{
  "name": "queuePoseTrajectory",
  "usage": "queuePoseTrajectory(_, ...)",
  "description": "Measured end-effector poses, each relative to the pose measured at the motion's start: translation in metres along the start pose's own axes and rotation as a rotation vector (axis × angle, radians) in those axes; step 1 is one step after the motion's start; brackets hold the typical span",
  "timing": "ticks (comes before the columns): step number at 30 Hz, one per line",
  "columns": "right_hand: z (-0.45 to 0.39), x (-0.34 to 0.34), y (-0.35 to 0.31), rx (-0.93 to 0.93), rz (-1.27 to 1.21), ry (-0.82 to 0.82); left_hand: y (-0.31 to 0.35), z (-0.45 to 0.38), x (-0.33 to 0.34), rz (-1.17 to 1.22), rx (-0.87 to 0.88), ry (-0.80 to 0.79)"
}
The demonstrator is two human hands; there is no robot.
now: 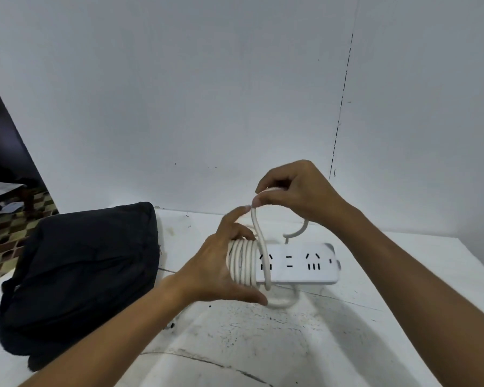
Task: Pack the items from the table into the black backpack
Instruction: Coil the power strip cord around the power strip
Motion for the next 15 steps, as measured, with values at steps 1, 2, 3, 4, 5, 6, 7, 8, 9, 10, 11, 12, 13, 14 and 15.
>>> queuePoseTrajectory(1, -0.003, -0.001, 0.002, 0.003, -0.009, 0.007, 0.003, 0.001, -0.004, 0.027, 0.022, 0.05)
queuePoseTrajectory(2, -0.004, -0.001, 0.005, 0.012, -0.034, 0.007, 0.008, 0.001, -0.006, 0.034, 0.058, 0.081)
queuePoseTrajectory(3, -0.006, 0.002, 0.007, 0.019, -0.076, -0.005, 0.012, 0.001, -0.009, 0.02, 0.104, 0.103)
queuePoseTrajectory(4, -0.006, 0.006, 0.01, 0.033, -0.121, -0.024, 0.017, 0.002, -0.011, -0.005, 0.156, 0.114)
queuePoseTrajectory(5, -0.005, 0.009, 0.014, 0.059, -0.158, -0.048, 0.02, 0.003, -0.012, -0.024, 0.182, 0.117)
queuePoseTrajectory(6, -0.005, 0.012, 0.022, 0.103, -0.183, -0.072, 0.024, 0.004, -0.013, -0.018, 0.174, 0.118)
queuePoseTrajectory(7, -0.002, 0.015, 0.028, 0.149, -0.215, -0.101, 0.026, 0.005, -0.013, 0.014, 0.145, 0.12)
queuePoseTrajectory(8, 0.001, 0.018, 0.037, 0.192, -0.262, -0.123, 0.03, 0.007, -0.013, 0.063, 0.122, 0.128)
queuePoseTrajectory(9, 0.005, 0.021, 0.042, 0.232, -0.312, -0.141, 0.035, 0.007, -0.016, 0.126, 0.111, 0.152)
queuePoseTrajectory(10, 0.01, 0.024, 0.046, 0.264, -0.354, -0.14, 0.04, 0.007, -0.02, 0.184, 0.109, 0.186)
queuePoseTrajectory(11, 0.016, 0.024, 0.054, 0.291, -0.428, -0.098, 0.045, 0.006, -0.025, 0.239, 0.103, 0.218)
queuePoseTrajectory(12, 0.023, 0.024, 0.064, 0.355, -0.528, -0.025, 0.049, 0.003, -0.031, 0.292, 0.093, 0.245)
queuePoseTrajectory(13, 0.035, 0.025, 0.074, 0.45, -0.622, 0.051, 0.051, -0.001, -0.038, 0.348, 0.074, 0.265)
queuePoseTrajectory(14, 0.047, 0.031, 0.079, 0.497, -0.603, 0.07, 0.049, -0.005, -0.045, 0.4, 0.045, 0.28)
queuePoseTrajectory(15, 0.057, 0.038, 0.078, 0.462, -0.505, 0.055, 0.046, -0.01, -0.052, 0.426, 0.01, 0.296)
Point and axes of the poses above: each hand's wrist, its own z-axis away from the middle knuckle, its own x-axis out of the palm, y = z × x, the point moved 7 cm from there along -z, towards the middle knuckle, and after that the axes turned 8 degrees about y, right-handed, at the moved point
